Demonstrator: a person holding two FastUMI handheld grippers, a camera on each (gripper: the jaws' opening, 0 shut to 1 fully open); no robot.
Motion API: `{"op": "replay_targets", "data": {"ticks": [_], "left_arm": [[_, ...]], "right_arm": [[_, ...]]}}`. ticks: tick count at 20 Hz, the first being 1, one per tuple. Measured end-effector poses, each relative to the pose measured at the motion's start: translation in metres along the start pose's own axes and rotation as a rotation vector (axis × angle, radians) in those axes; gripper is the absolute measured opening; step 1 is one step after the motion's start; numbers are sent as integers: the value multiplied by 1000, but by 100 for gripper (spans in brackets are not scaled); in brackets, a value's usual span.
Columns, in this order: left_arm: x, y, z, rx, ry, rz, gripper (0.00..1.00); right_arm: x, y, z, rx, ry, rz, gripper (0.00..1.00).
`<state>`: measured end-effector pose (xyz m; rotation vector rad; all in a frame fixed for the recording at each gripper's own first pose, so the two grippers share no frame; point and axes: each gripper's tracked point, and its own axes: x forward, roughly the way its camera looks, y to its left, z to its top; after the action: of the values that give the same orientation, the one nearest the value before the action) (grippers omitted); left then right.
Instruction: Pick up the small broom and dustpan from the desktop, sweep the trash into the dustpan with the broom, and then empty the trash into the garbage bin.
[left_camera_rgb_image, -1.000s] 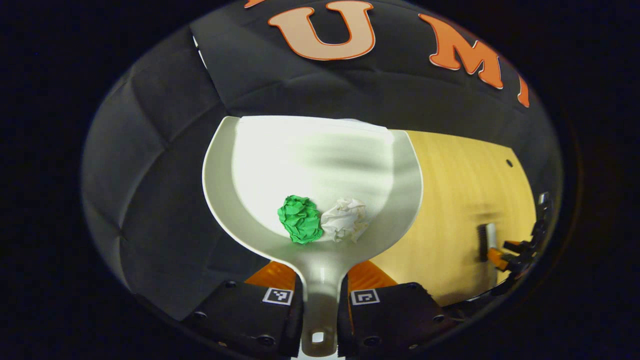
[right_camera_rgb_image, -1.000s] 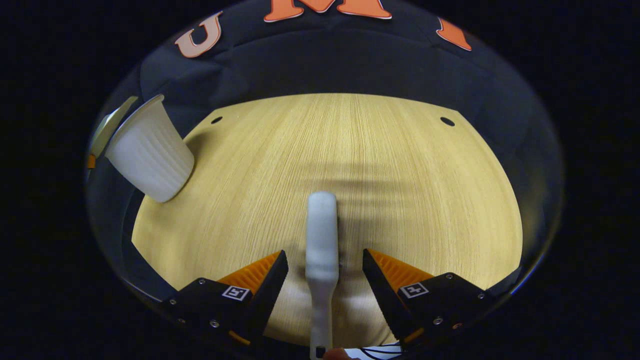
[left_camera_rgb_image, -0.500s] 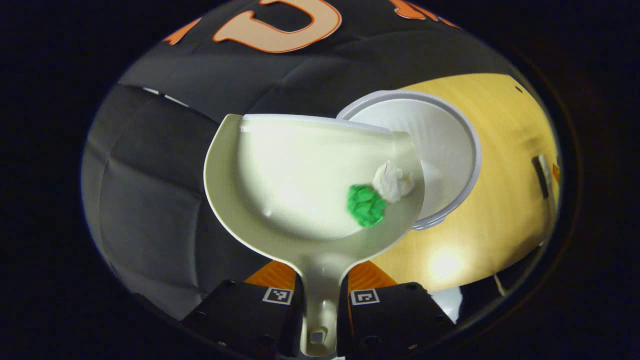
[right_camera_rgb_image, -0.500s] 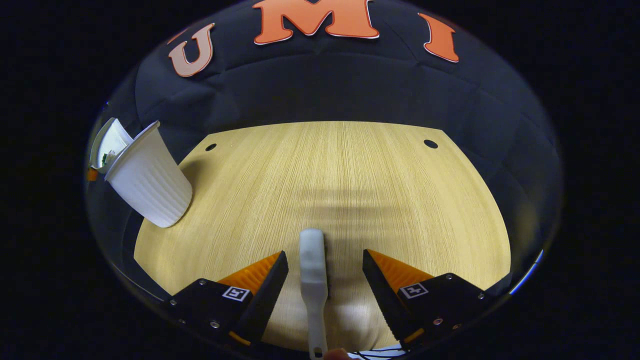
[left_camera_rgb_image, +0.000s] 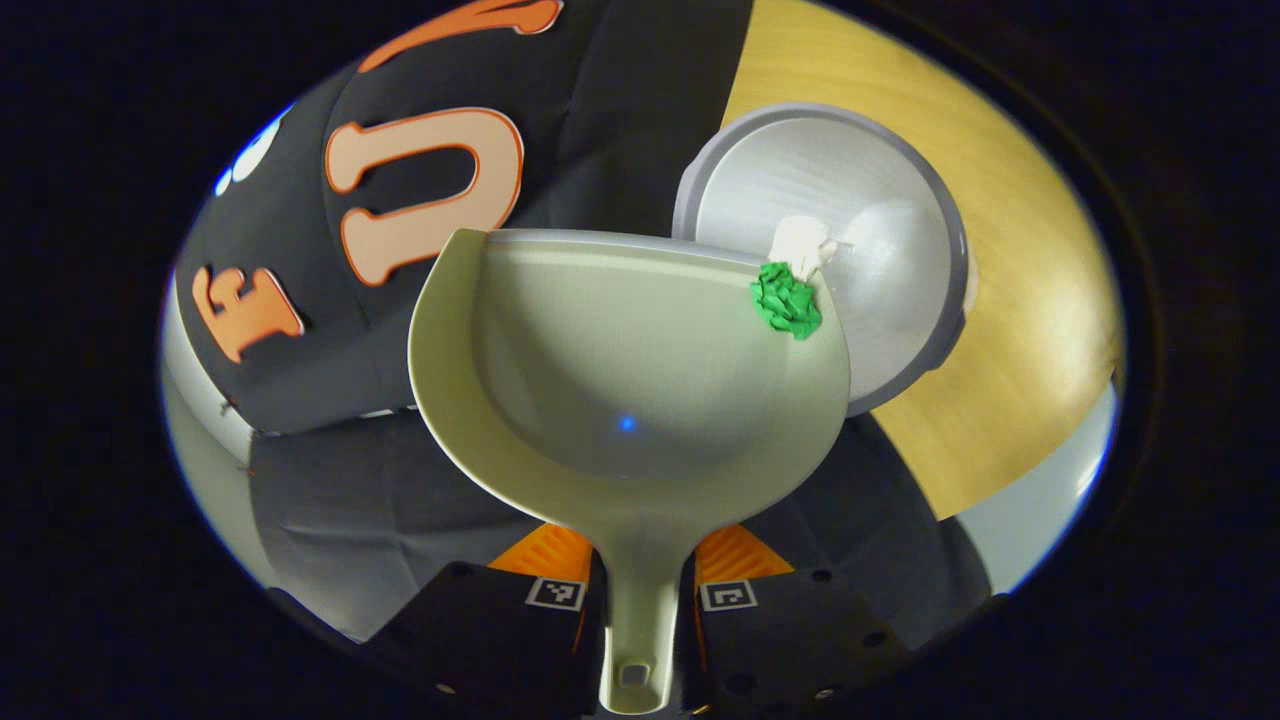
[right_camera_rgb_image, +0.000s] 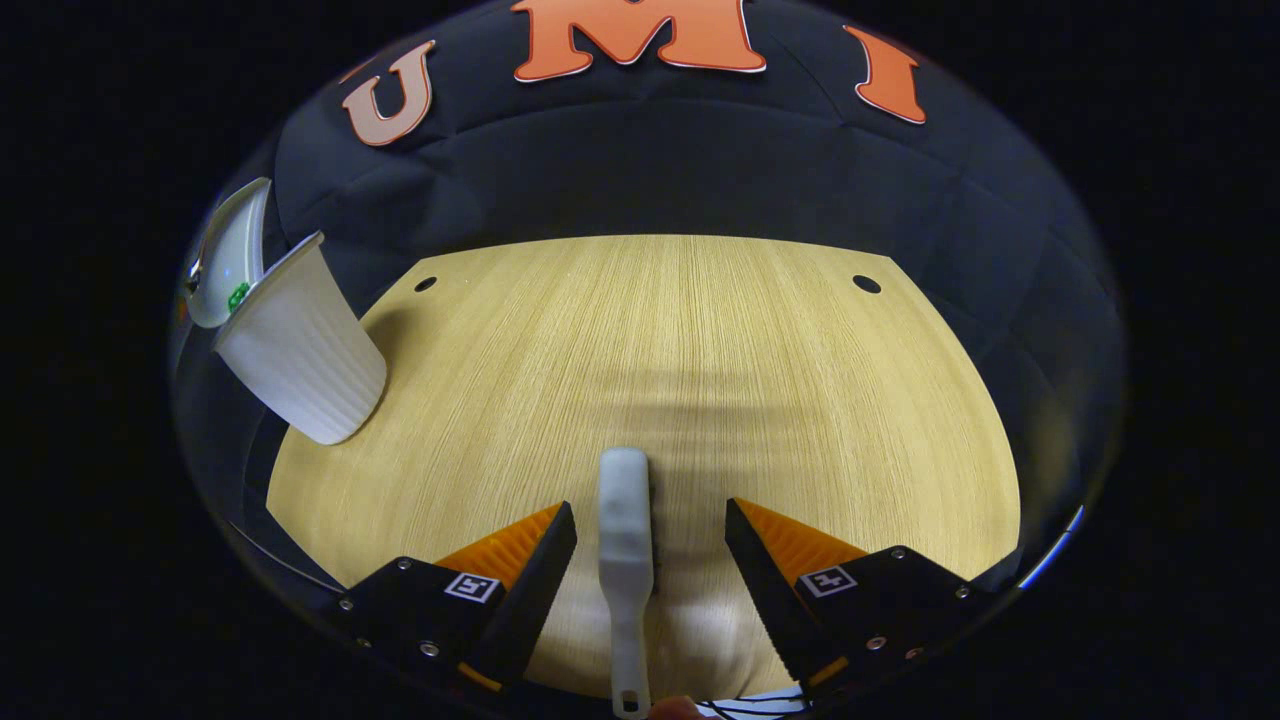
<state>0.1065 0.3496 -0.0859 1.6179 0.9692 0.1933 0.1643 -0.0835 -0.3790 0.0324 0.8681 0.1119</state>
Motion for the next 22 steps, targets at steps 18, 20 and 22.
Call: {"op": "replay_targets", "data": {"ticks": [18,20,22], "left_arm": [[-55,-94,212,-1126,-203,-881,28],[-66,-95,254,-1151,-247,-976,28],[-103,-115,287,-1174,-276,-1042,28]], "right_arm": [[-9,1,2,10,6,38,93],[-11,0,4,1,-7,40,93],[-14,-1,5,1,-21,35,93]]}}
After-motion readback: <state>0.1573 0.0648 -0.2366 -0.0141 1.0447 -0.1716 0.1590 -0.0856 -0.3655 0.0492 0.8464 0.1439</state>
